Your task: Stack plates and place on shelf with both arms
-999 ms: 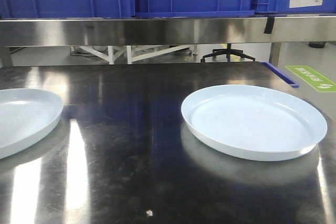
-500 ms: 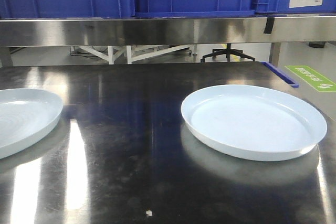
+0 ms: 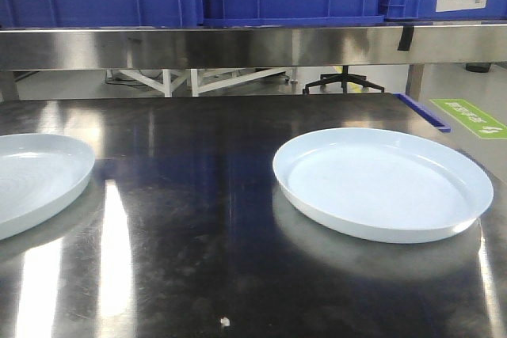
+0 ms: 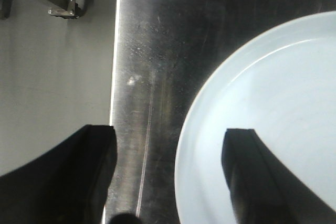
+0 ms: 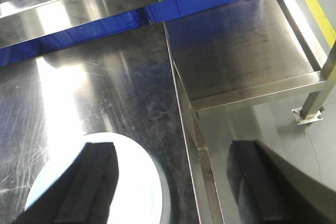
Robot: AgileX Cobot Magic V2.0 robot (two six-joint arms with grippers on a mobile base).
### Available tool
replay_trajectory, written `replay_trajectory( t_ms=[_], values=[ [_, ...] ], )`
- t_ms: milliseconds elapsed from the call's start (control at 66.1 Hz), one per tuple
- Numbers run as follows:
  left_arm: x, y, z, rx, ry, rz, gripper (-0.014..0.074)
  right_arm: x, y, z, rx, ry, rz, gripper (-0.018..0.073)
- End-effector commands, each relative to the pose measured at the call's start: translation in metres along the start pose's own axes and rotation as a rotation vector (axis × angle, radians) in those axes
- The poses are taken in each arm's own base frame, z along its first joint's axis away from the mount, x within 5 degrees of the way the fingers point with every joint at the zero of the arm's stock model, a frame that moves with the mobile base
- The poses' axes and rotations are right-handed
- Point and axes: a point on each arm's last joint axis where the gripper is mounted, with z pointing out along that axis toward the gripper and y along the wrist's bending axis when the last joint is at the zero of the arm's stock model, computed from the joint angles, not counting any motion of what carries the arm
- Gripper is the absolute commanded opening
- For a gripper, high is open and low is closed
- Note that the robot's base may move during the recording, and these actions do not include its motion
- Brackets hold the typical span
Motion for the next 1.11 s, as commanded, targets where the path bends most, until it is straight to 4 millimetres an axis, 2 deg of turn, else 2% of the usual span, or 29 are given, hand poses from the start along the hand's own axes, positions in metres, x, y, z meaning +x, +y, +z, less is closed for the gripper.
replay_trajectory(
  t_ms=[0, 1090],
  values=[
    [-0.0103, 0.0017, -0.0150, 0.009, -0.092, -0.018, 0.0475, -0.0156, 0.0056, -0.0102, -0.034, -0.105, -0.004, 0.0550],
    [-0.0109, 0.0012, -0.0134, 0.011, -0.093, -0.018, 0.0475, -0.0156, 0.0056, -0.0102, -0.034, -0.105, -0.004, 0.0550]
  ],
)
